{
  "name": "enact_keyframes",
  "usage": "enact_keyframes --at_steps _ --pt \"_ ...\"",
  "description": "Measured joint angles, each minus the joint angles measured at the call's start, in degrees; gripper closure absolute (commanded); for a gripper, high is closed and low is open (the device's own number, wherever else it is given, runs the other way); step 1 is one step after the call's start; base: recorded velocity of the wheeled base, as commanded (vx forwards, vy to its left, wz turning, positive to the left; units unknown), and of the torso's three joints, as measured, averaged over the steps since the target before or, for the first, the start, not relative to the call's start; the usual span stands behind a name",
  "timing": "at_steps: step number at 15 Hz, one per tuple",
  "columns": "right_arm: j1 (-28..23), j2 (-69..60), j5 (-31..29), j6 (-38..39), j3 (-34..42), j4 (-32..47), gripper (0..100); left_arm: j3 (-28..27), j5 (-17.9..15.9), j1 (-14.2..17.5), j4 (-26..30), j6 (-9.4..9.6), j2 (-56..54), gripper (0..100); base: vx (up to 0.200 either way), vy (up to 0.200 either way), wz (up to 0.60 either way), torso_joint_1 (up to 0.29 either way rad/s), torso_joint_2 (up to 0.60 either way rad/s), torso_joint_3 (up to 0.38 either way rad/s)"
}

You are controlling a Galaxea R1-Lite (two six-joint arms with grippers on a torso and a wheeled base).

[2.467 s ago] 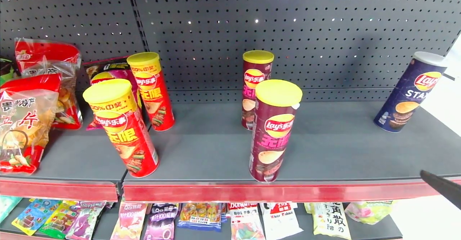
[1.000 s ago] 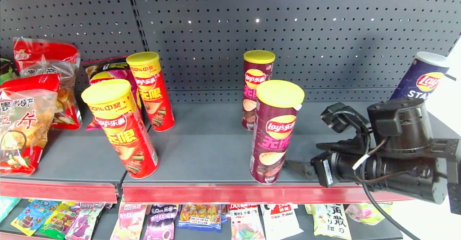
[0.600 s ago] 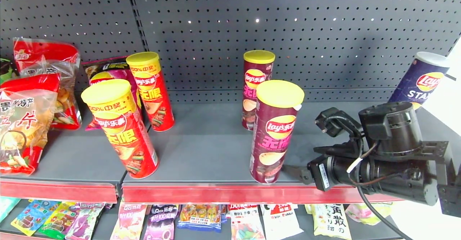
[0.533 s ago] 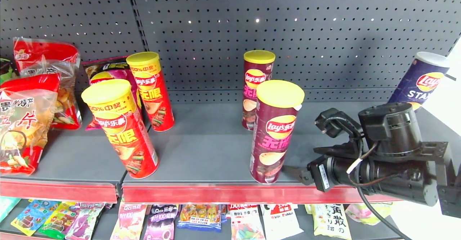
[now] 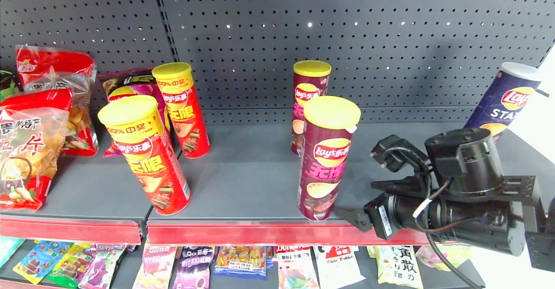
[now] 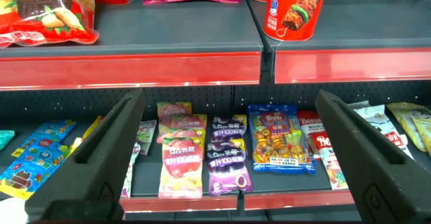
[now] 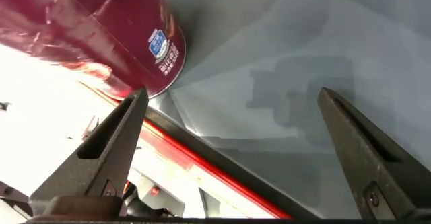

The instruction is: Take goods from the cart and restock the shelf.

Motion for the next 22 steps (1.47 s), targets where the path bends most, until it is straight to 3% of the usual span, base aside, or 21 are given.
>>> enact_keyframes --at_steps 11,17,22 --pt "2.1 1.2 -0.3 0.1 -1.3 0.0 0 0.0 0.0 0.0 0.0 0.02 0.0 0 0.0 0.0 0.0 0.0 0.0 0.0" --pt "0.3 1.1 -5.5 0.0 -1.6 0.0 0 0.0 0.0 0.0 0.0 0.0 0.0 0 0.0 0.0 0.0 0.0 0.0 0.0" --pt "-0.2 2.8 -6.1 -1.0 -3.1 0.1 0 0.0 0.0 0.0 0.0 0.02 0.0 0 0.0 0.0 0.0 0.0 0.0 0.0"
